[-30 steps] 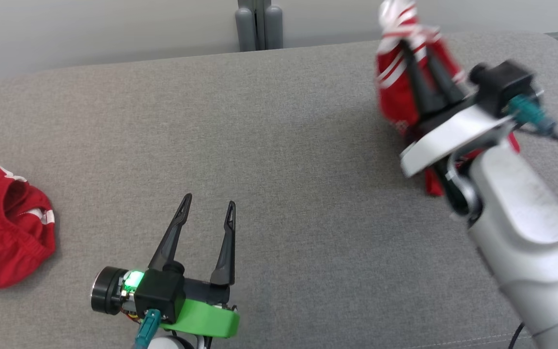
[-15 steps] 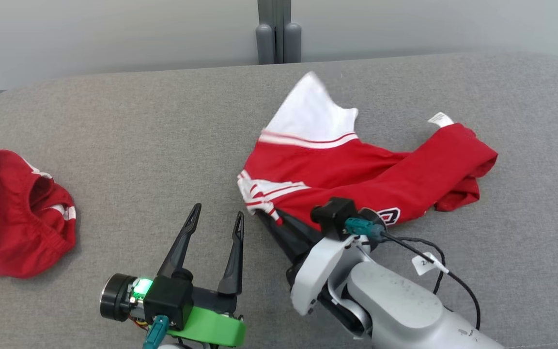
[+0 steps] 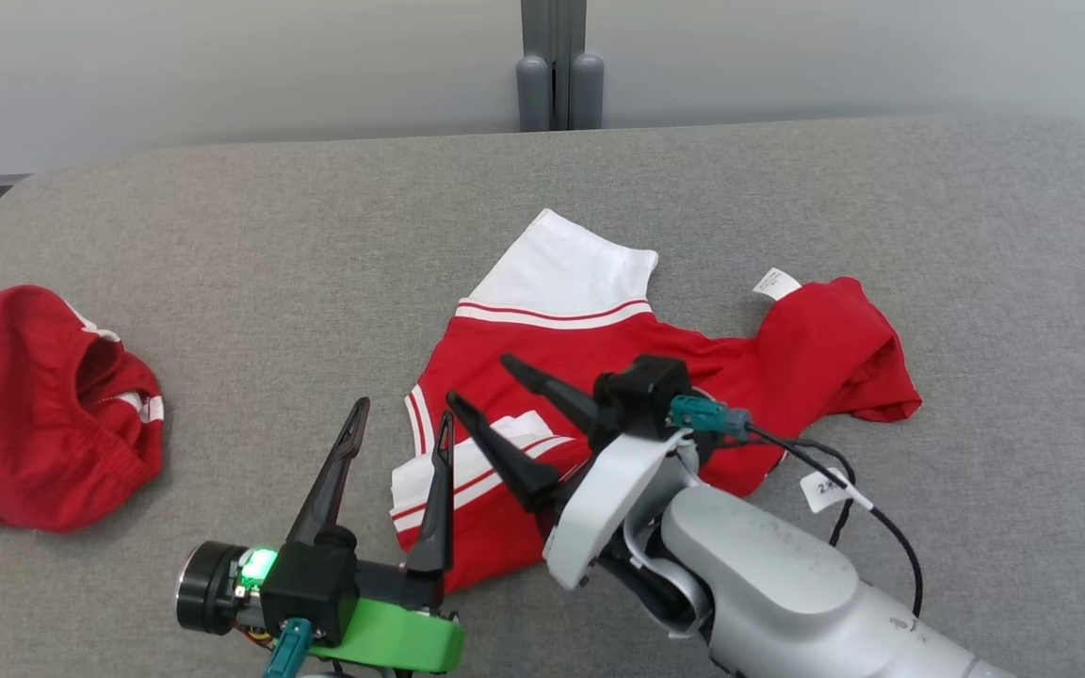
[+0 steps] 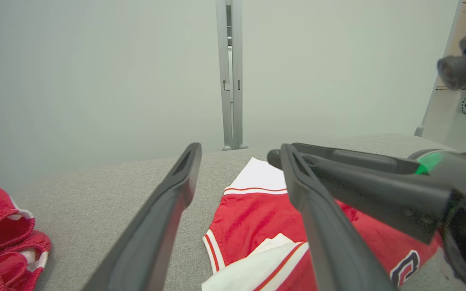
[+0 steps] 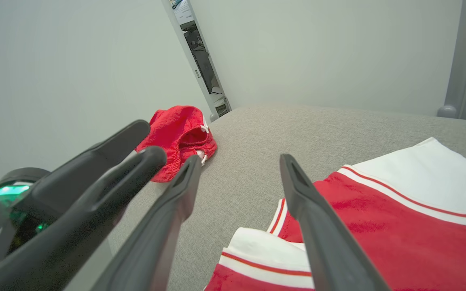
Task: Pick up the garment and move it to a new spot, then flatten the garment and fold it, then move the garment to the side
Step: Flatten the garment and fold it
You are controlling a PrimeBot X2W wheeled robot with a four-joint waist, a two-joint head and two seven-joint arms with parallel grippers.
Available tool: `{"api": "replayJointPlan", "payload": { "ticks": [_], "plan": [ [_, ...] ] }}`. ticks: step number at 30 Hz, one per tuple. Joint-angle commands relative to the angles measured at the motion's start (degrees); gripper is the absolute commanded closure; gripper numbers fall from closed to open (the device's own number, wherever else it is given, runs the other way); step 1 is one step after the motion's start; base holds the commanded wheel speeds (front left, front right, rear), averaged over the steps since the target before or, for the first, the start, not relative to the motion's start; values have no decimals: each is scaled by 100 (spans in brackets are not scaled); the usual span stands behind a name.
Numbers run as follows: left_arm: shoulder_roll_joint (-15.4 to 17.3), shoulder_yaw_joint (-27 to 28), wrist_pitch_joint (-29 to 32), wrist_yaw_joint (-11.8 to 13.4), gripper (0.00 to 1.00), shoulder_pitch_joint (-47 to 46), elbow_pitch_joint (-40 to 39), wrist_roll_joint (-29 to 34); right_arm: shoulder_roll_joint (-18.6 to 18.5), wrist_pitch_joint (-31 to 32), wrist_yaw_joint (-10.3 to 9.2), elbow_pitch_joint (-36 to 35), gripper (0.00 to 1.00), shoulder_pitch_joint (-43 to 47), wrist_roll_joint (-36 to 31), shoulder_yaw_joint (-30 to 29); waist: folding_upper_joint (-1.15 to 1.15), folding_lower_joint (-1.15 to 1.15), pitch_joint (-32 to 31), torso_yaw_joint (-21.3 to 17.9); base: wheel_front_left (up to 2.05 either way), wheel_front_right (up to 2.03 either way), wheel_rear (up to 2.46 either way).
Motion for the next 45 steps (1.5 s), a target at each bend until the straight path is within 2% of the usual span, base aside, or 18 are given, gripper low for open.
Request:
{"api": "replayJointPlan", "payload": {
  "ticks": [1,9,14,17,19,21,24,28,29,30,31,32,37,45],
  "plan": [
    [19,40,-2,37,0,56,-25,63,-22,-27,-4,-14,0,67,-220,-214,0,0,8,-47,0,0,0],
    [19,248,-2,130,0,21,164,91,-532,-24,-5,-807,0,737,-1762,-1859,0,0,68,-333,0,0,0],
    [19,477,-2,366,0,35,1135,-108,-748,-24,-5,-1114,0,1378,-2298,-2814,0,0,51,-512,0,0,0],
    [32,594,-2,392,0,-152,1853,-247,-783,-25,-5,-1210,0,1624,-2477,-3115,0,0,74,-611,0,0,0],
    [76,685,89,348,0,-343,2309,-366,-772,-24,-5,-1256,0,1780,-2535,-3299,0,0,105,-672,0,0,0],
    [66,797,234,177,0,-489,2617,-639,-739,-24,-5,-1289,0,1881,-2568,-3411,0,0,132,-722,0,0,0],
    [49,900,505,-69,0,-702,2896,-1058,-678,-24,-5,-1343,0,1965,-2602,-3518,0,0,166,-771,0,0,0],
    [38,974,892,-243,0,-840,3097,-1461,-605,-24,-5,-1365,0,2009,-2613,-3550,0,0,175,-838,0,0,0],
    [35,984,928,-271,4,-849,3094,-1530,-597,-24,-5,-1370,0,2009,-2614,-3552,0,0,175,-852,0,0,0],
    [31,1000,956,-315,54,-862,3057,-1640,-581,-24,-5,-1384,0,2011,-2617,-3568,0,0,171,-872,0,0,0],
    [29,994,981,-363,94,-864,3024,-1723,-570,-24,-5,-1397,0,2017,-2617,-3589,0,0,167,-886,0,0,0],
    [26,969,1012,-420,100,-859,2982,-1799,-556,-24,-5,-1411,0,2027,-2611,-3617,0,0,165,-904,0,0,0],
    [74,886,1025,-544,100,-891,2599,-1888,-515,-24,-5,-1478,0,2058,-2589,-3752,0,0,170,-973,0,0,0],
    [644,821,452,-124,100,-1257,1842,-1082,-468,-24,-5,-1514,0,2112,-2621,-3873,0,0,189,-1026,0,0,0]
  ]
}}
